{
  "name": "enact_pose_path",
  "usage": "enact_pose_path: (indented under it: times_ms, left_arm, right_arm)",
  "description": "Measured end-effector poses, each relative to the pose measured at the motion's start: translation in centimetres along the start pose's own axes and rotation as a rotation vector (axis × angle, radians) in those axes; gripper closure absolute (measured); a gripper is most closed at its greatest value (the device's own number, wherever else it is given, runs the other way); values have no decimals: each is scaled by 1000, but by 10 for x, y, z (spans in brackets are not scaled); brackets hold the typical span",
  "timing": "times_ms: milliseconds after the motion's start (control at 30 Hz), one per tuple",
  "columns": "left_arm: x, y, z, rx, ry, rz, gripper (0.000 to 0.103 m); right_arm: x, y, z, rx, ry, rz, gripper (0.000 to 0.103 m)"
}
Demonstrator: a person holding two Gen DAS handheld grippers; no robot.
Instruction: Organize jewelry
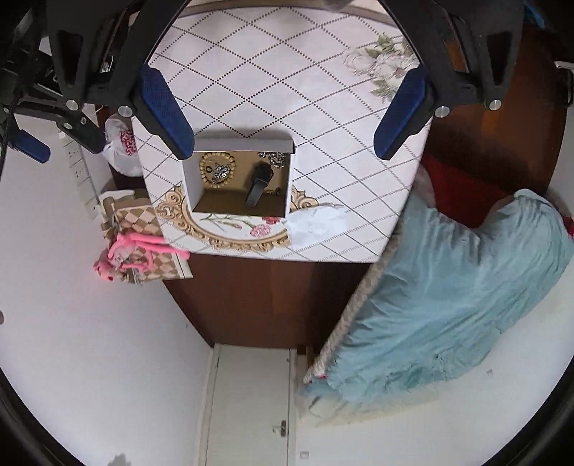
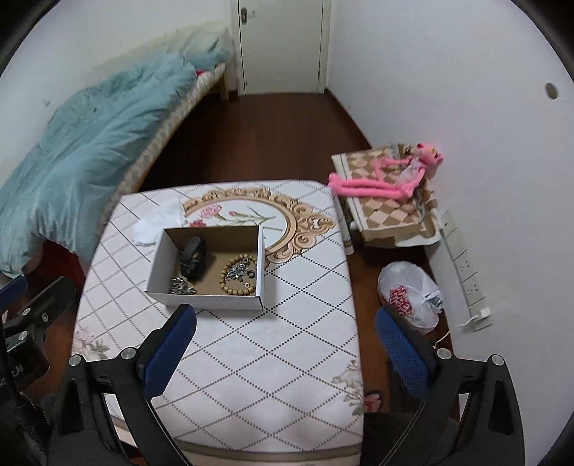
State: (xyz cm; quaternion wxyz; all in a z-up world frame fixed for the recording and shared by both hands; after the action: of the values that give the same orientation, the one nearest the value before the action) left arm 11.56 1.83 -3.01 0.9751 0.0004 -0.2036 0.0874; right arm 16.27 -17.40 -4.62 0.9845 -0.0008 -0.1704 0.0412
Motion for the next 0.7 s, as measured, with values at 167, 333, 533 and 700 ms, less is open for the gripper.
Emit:
enact_pose_path:
  times_ms: [167,333,533,700]
  left_arm:
    - [-15,3,40,29,-53,14,1]
    - [-30,7,70,30,-88,24,1]
    - [-48,10,90,50,-92,16,1]
    - [-56,10,94,51,-84,13,1]
  right_arm:
    - [-25,-1,48,-8,-69,-1,0]
    - [-48,-3,92,-9,-148,-5,0]
    - [-67,-2,122,-9,-190,-4,0]
    - [-78,3,130,2,-186,13,0]
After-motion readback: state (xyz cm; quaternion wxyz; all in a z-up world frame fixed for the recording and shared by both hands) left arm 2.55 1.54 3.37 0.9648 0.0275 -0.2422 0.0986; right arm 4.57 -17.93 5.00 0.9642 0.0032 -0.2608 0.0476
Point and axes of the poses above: each gripper's, at about its wrist camera, not at the fingertips, and z roughly against the way its jaws point, y to its left, x to its top, the point moved 1 cm from there along -z, roughly the way its jaws point, and after that the axes turned 15 degrees about y, right-handed, at the moved point
